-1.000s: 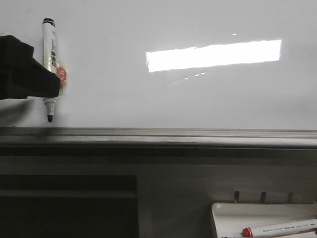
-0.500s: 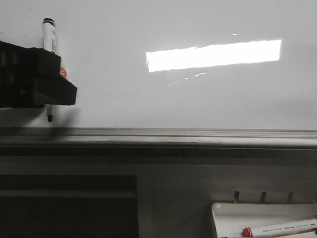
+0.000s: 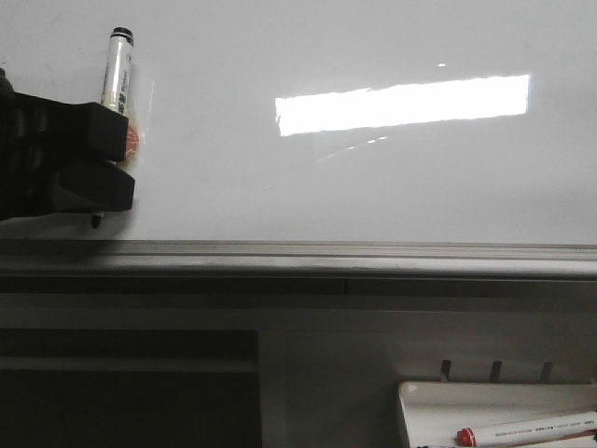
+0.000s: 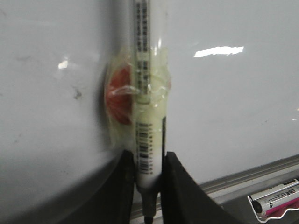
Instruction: Write number 2 on whiteboard
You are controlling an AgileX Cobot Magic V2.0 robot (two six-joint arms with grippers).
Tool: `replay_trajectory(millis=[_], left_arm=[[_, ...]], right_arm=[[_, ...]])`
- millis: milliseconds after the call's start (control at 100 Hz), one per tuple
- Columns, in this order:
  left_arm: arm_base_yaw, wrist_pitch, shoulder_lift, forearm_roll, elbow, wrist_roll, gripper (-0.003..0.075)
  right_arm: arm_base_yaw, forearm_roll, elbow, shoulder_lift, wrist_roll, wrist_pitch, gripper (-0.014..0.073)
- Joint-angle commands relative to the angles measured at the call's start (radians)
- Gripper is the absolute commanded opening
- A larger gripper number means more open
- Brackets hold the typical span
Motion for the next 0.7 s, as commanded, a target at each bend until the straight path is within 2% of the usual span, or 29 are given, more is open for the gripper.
replay_trajectory(millis=[0, 190, 330, 480, 560, 690], left_arm=[[-0.004, -0.053, -0.018, 0.023, -0.033, -0.005, -0.0020], [-0.004, 0.031, -0.064, 0.149, -0.033, -0.005, -0.0020], [-0.004, 0.105, -0.151, 0.293, -0.033, -0.005, -0.0020], [-0.004, 0.182, -0.259, 0.503, -0.033, 0.000, -0.0020], [-0.005, 0.196, -0.311, 0.545, -0.033, 0.001, -0.0020], [-0.033, 0.222, -0.359, 0.674, -0.033, 0.001, -0.0020]], right_arm=[[0.034, 0.003, -0.024, 0.015, -0.023, -0.042, -0.0056], [0.224, 0.003, -0.039, 0.015, -0.064, -0.039, -0.0056], [0.323, 0.003, -0.062, 0.031, -0.093, -0.039, -0.0056], [0.369, 0.003, -0.089, 0.083, -0.151, -0.039, -0.0055], [0.377, 0.014, -0.110, 0.122, -0.151, -0.039, -0.0050], [0.388, 0.090, -0.142, 0.203, -0.160, -0.029, 0.0027]])
